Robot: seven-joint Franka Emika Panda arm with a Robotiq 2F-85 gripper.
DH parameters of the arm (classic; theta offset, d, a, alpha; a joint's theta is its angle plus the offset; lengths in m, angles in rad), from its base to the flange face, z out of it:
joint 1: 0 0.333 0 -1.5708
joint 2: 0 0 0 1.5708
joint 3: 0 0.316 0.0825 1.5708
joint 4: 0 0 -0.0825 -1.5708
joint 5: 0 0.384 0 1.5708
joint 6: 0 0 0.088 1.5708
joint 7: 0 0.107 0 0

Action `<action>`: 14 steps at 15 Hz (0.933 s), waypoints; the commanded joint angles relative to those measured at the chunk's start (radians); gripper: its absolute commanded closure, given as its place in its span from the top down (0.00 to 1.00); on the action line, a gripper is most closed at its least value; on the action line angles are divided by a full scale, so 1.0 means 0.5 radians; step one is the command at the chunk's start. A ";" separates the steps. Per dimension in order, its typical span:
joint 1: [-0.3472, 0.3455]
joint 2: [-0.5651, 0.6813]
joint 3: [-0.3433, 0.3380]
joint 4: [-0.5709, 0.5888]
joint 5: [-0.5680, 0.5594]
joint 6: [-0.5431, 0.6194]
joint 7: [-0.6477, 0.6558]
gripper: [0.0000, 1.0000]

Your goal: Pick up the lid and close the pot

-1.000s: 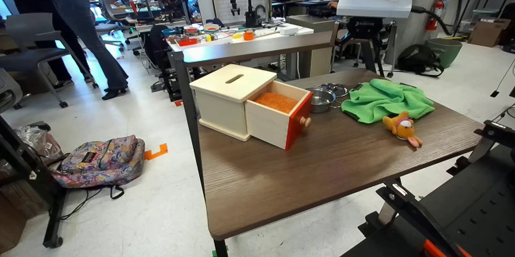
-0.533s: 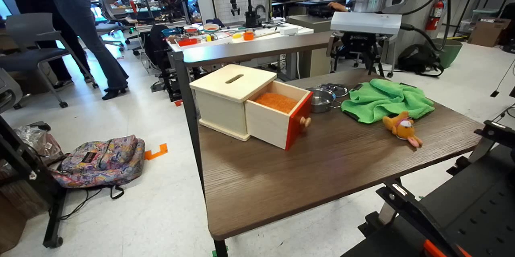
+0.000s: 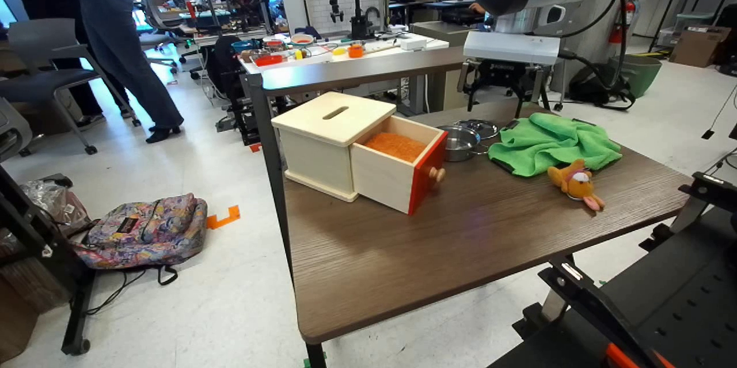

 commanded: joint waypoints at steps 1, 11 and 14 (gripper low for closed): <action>-0.030 0.099 0.036 0.130 0.090 -0.018 -0.088 1.00; -0.017 0.230 0.018 0.278 0.076 -0.025 -0.114 0.12; -0.020 0.213 0.017 0.268 0.079 -0.023 -0.126 0.00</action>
